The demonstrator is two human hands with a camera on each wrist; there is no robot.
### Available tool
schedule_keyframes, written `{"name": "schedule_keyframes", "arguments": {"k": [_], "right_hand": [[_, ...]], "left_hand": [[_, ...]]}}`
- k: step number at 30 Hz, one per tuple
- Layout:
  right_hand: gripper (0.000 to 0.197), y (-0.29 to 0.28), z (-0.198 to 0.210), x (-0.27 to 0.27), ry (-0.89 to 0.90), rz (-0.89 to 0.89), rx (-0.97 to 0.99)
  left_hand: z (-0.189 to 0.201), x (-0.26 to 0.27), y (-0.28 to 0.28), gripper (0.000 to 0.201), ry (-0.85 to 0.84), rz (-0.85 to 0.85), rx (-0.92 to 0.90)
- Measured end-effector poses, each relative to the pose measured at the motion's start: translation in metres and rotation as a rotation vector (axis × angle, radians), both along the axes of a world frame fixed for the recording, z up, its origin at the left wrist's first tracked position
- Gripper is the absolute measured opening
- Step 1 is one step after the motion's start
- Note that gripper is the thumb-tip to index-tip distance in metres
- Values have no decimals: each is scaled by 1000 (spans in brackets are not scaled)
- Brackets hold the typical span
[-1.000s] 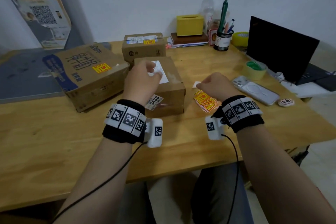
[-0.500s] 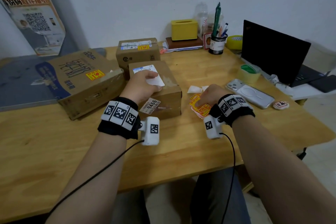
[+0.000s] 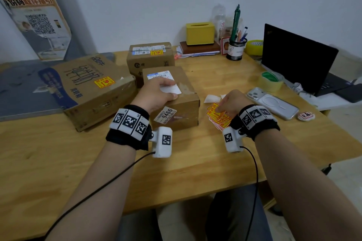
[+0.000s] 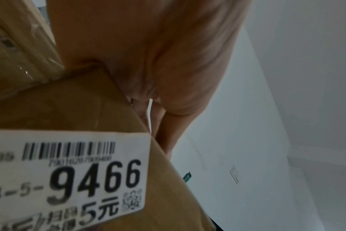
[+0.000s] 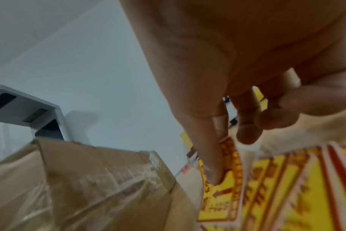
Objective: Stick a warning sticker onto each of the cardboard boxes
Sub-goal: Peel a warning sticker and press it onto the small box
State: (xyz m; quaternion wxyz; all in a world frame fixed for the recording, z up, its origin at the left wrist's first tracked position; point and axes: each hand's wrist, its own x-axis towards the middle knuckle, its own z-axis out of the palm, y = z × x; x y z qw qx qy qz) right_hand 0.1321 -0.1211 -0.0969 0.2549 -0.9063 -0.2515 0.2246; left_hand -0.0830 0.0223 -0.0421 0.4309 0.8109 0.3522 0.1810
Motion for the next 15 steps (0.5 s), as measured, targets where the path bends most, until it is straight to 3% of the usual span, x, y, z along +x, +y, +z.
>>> {"name": "schedule_keyframes", "arguments": {"k": [5,8,11,15], "right_hand": [[14,4,21,-11,87,-61,346],[9,17,45,-20,116,-45,555],[12,33,69,-30,167,-4,703],[19,48,95,-45,307,63,859]], "left_hand": [[12,-1,5,41,70,-85,1],[25,0,11,31,19,-98,-23],[36,0,18,19,-83,-49,-16],[50,2,27,23,-178,-13,-12]]}}
